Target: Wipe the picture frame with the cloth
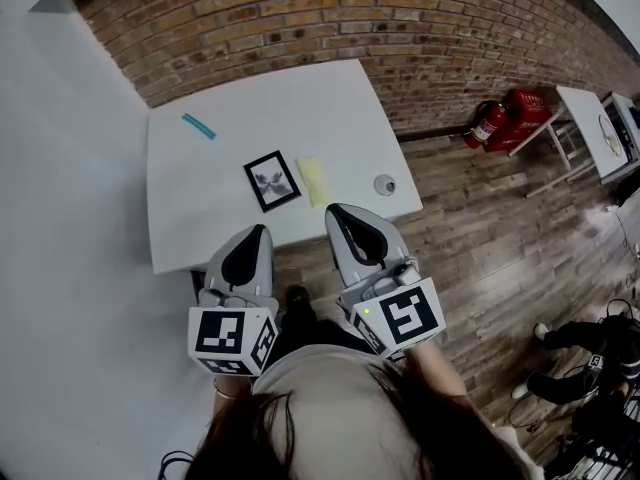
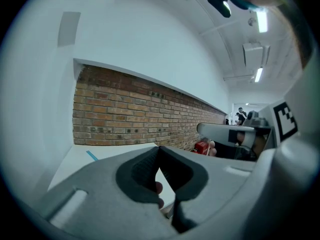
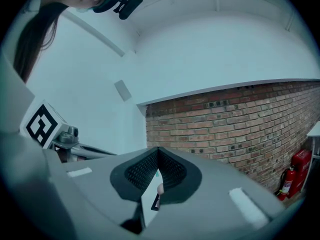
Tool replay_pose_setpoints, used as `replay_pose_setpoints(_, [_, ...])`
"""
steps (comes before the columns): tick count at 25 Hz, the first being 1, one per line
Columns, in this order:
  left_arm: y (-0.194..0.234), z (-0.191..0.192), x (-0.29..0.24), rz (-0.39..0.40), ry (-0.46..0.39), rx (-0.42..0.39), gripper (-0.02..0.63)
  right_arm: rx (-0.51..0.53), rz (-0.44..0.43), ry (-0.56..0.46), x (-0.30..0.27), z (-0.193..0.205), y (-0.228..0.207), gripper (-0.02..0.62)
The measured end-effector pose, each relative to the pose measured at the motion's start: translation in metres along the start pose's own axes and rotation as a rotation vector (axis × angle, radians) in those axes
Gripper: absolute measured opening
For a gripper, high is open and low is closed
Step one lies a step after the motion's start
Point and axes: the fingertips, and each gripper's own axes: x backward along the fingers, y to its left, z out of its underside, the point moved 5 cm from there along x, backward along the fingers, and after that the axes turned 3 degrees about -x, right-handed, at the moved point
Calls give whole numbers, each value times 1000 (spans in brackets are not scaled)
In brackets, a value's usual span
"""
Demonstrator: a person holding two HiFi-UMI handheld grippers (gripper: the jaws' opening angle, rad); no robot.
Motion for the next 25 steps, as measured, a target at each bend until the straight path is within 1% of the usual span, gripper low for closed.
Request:
replay_pose_setpoints(3, [13, -6, -13, 7, -3, -6, 0, -10, -11, -10, -17, -4, -4, 5])
replay_pose_setpoints(7, [33, -10, -29, 18, -6, -1, 0, -3, 2, -6, -38, -7, -7, 5])
replay_pose_setpoints(11, [51, -11, -41, 39, -3, 1, 0, 2, 16, 22, -58, -3, -8, 5])
replay_pose_setpoints(17, [79, -8, -55, 66, 21, 22, 0, -24, 39, 52, -84, -1, -10, 5])
replay_pose_setpoints(22, [88, 0, -63, 93, 50, 34, 0, -42, 72, 90, -91, 9, -12, 8])
replay_pose_setpoints(25, [92, 6, -67, 97, 71, 53, 0, -47, 72, 129, -96, 16, -14, 28])
